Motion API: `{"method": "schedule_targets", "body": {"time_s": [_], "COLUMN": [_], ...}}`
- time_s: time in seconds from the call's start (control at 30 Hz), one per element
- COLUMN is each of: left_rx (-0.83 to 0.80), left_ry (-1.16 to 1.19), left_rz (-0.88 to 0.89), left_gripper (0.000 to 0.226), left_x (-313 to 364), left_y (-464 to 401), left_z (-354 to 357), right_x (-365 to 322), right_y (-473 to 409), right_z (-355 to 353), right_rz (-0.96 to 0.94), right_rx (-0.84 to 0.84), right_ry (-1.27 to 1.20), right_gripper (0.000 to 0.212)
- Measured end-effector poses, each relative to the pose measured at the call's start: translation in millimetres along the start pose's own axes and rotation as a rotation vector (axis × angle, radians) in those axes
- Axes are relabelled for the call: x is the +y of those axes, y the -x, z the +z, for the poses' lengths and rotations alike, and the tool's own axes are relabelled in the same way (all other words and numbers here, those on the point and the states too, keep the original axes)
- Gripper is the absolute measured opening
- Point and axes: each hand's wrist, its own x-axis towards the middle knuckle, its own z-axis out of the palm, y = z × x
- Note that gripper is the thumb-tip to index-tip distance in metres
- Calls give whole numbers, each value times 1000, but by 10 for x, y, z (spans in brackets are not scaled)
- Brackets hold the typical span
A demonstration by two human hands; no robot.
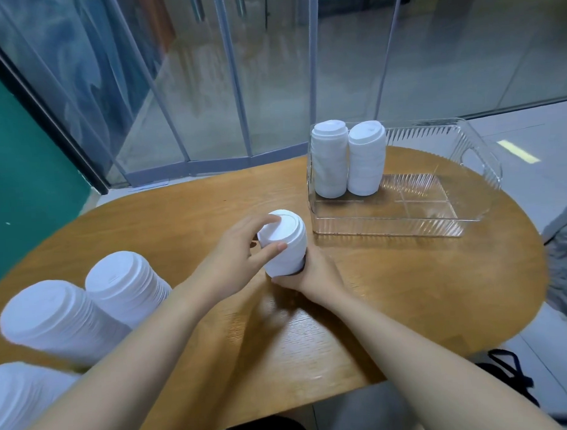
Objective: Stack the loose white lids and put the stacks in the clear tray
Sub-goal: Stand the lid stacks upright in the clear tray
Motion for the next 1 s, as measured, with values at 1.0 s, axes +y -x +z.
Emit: {"method": "schedule_targets", "body": {"time_s": [1.0], "left_rx": [-7], "left_ry": [-278], "left_rz": [455], "left_gripper": [41], "left_x": [1717], "left_y": [-459], "left_z": [-31], "right_x": [29], "right_y": [624], "right_z": [-1662], "right_rz": [-129], "right_rx": [438], "right_ry": [-72], "right_gripper": [80]}}
